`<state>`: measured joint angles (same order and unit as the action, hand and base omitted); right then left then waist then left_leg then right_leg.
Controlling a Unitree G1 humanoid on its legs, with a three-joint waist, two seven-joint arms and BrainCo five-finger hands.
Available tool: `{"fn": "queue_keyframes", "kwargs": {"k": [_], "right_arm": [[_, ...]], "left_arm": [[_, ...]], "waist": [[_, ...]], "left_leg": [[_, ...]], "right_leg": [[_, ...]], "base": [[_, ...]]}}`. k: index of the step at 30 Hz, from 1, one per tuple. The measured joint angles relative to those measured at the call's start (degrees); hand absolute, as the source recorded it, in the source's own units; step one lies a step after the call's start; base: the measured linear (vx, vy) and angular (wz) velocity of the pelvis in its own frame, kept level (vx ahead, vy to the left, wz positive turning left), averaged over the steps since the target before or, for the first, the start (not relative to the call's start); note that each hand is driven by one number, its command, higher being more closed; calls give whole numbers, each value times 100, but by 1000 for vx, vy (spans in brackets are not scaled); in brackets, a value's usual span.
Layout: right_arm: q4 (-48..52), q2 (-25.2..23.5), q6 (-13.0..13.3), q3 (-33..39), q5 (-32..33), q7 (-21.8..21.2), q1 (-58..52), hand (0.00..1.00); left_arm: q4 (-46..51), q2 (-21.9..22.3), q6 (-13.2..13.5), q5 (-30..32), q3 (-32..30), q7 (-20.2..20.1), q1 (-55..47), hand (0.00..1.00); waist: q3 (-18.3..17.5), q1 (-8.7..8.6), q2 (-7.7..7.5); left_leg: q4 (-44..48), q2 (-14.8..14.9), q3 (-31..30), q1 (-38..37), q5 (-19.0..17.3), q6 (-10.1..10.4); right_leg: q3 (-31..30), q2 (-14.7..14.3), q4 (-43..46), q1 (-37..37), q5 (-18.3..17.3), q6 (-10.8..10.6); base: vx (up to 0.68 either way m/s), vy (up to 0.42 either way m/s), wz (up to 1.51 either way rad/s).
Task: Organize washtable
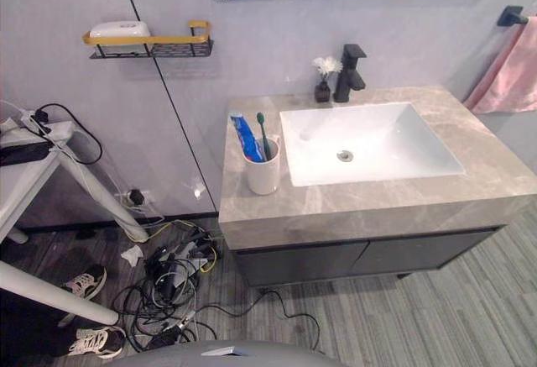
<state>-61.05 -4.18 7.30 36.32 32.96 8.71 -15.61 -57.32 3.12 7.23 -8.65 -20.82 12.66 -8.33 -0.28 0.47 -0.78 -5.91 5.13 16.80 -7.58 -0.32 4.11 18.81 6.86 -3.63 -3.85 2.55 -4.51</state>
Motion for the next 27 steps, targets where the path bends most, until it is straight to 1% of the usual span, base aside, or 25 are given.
{"fn": "queue_keyframes", "kwargs": {"k": [2,4,5,7,8,9,10,12,14,17,18,20,22,23,25,27], "right_arm": [[-38,16,-22,-56,-255,-7,49,0],[-40,58,-25,-425,-547,-48,138,0],[-40,76,-25,-554,-632,-63,159,0],[-27,116,11,-917,-903,-97,259,0],[-21,130,29,-976,-944,-102,278,0],[-16,158,91,-1090,-949,-109,314,0],[-2,174,116,-1153,-955,-114,322,0],[58,205,155,-1270,-983,-124,325,0],[72,284,211,-1420,-999,-127,316,0],[71,316,215,-1457,-998,-133,286,0],[71,364,215,-1594,-998,-137,272,0],[71,383,216,-1634,-1002,-182,259,0],[70,383,220,-1633,-1004,-219,224,0],[69,382,220,-1631,-1007,-238,215,0],[69,371,222,-1623,-1101,-315,222,0],[69,369,235,-1602,-1166,-374,223,0]], "left_arm": [[-4,-67,75,-507,23,-32,5,0],[198,-91,211,-1457,25,-80,12,0],[376,-67,235,-1736,23,-85,2,0],[1263,-9,380,-2365,16,-82,-77,0],[1512,4,437,-2461,7,-84,-90,0],[2015,14,591,-2653,-19,-80,-95,0],[2254,15,686,-2725,-49,-74,-86,0],[3095,31,964,-2930,-264,-44,-53,0],[3967,37,1215,-2981,-376,59,-56,0],[4899,91,1351,-2968,-393,148,-73,0],[5404,94,1422,-2880,-391,146,-73,0],[5793,104,1527,-2732,-359,138,-72,0],[6214,105,1548,-2694,-252,36,-87,0],[6360,100,1550,-2694,-181,-34,-106,100],[7153,91,1558,-2688,112,-359,-311,100],[7539,85,1569,-2693,278,-599,-351,100]], "waist": [[31,1,-30],[97,0,-77],[117,3,-96],[159,5,-157],[159,10,-157],[169,15,-139],[177,17,-126],[207,15,-79],[250,22,-19],[259,60,10],[257,80,7],[254,109,5],[246,170,-10],[242,180,-17],[219,180,-49],[214,180,-51]], "left_leg": [[2,-1,-37,-11,-5,7],[40,1,-66,-5,-6,9],[55,0,-82,0,-4,11],[59,3,-144,31,5,23],[59,3,-144,31,5,23],[59,0,-145,29,5,23],[59,-1,-144,28,5,23],[59,3,-141,10,5,23],[59,9,-144,-53,-1,22],[58,23,-159,-38,-47,14],[57,27,-169,-39,-55,12],[57,27,-168,-40,-77,35],[58,25,-167,-35,-81,34],[58,23,-170,-31,-79,28],[59,14,-183,-23,-70,11],[60,7,-187,-22,-70,12]], "right_leg": [[32,-4,-22,-34,-11,-8],[63,-36,-90,-52,-5,-11],[72,-41,-93,-47,-2,-10],[83,-48,-102,-40,1,-4],[85,-48,-105,-42,1,-4],[90,-47,-107,-49,1,-3],[97,-46,-107,-54,1,-3],[110,-41,-107,-79,0,-2],[138,-27,-113,-154,-6,2],[210,-10,-109,-200,-30,-1],[227,-10,-105,-209,-36,-3],[231,-7,-104,-213,-37,-4],[239,-3,-106,-213,-38,-6],[245,-2,-106,-212,-40,-9],[263,9,-104,-213,-53,-29],[269,18,-102,-214,-59,-38]], "base": [[52,1,11],[52,-15,6],[51,-19,9],[38,-7,8],[24,-3,3],[0,0,0],[0,0,0],[0,0,0],[0,1,2],[-31,1,8],[-13,-6,8],[-2,-1,2],[0,0,0],[28,6,4],[39,9,3],[35,10,1]]}}
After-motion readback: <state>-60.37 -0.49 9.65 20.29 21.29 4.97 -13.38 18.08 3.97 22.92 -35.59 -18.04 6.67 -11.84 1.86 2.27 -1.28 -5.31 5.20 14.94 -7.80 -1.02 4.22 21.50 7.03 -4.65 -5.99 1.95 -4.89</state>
